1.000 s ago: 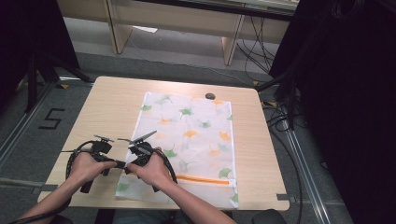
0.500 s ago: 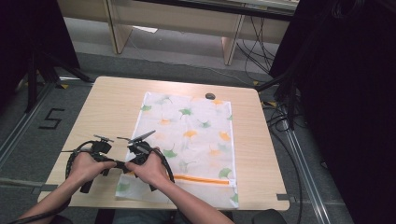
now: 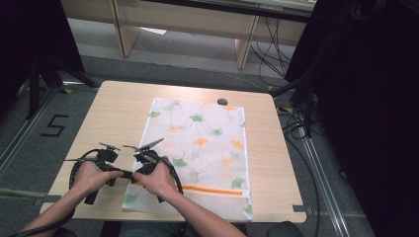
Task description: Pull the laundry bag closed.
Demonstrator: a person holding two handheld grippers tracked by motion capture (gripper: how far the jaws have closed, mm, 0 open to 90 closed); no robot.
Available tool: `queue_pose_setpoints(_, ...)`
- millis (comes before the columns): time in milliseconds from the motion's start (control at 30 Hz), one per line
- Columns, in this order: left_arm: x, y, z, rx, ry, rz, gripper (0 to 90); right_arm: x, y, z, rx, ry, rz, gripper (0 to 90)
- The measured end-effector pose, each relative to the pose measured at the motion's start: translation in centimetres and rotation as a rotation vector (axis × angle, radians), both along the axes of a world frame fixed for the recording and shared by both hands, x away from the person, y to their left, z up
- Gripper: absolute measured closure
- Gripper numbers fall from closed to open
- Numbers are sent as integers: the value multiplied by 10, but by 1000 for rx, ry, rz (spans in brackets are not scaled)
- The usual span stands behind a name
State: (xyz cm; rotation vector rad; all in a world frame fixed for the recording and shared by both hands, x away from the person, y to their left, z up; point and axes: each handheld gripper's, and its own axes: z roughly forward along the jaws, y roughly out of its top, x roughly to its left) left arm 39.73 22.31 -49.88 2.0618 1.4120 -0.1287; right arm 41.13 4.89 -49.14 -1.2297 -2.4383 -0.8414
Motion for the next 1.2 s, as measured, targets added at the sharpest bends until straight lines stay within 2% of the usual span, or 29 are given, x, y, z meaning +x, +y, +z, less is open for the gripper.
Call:
queue_pose_setpoints(200,0,0,0,-7,-2,2,894,-1,1,1,5,-5,4,895)
queue_pose_setpoints(300,0,0,-1,-9,-3,5,893,-3,1,2,1,15,-17,899)
queue_pose_setpoints(367,-1,0,-1,-8,-2,2,882,-3,0,0,10,-17,9,900)
queue_pose_setpoints(400,-1,1,0,2,-2,-15,875,-5,1,1,1,5,-17,900)
queue_pose_setpoints(433,-3,1,3,-1,-4,-9,870,-4,0,1,-17,-15,-13,900)
queue_pose_setpoints(533,-6,4,5,-2,-4,-13,870,-6,0,2,7,-7,-15,900)
queue_pose_setpoints(567,-7,5,4,-8,-2,-5,870,-6,0,1,15,-17,-6,900)
queue_pose_setpoints(600,-7,5,4,-8,-2,-5,870,-6,0,1,15,-17,-6,900)
queue_pose_setpoints(633,-5,5,4,-11,-1,-7,869,-9,0,1,6,2,-29,900)
queue_pose_setpoints(700,-5,2,4,-18,-6,11,869,-8,-1,0,14,-16,-14,900)
queue_pose_setpoints(733,-4,2,4,-9,-4,-6,869,-8,-1,0,14,-16,-14,900)
queue_pose_setpoints(767,-4,0,3,-17,-6,5,868,-11,0,1,-2,1,-41,900)
queue_pose_setpoints(800,-3,-1,2,-14,-5,3,869,-11,0,0,3,-17,-22,900)
queue_pose_setpoints(967,-3,-1,0,15,-1,-20,885,-11,0,0,-2,-23,-19,900)
queue_pose_setpoints(1000,-4,-2,0,27,-3,-23,892,-11,0,-1,-4,-38,-11,900)
queue_pose_setpoints(1033,-4,-4,-1,33,-8,-20,895,-13,1,-1,2,-16,-38,900)
queue_pose_setpoints(1100,-6,-6,-1,51,-25,-20,896,-14,1,-1,-7,-10,-41,900)
queue_pose_setpoints(1167,-8,-8,-1,48,-35,-4,896,-14,1,-1,-5,-7,-39,900)
queue_pose_setpoints(1200,-8,-9,-1,54,-44,-11,897,-14,0,-1,-6,-12,-42,900)
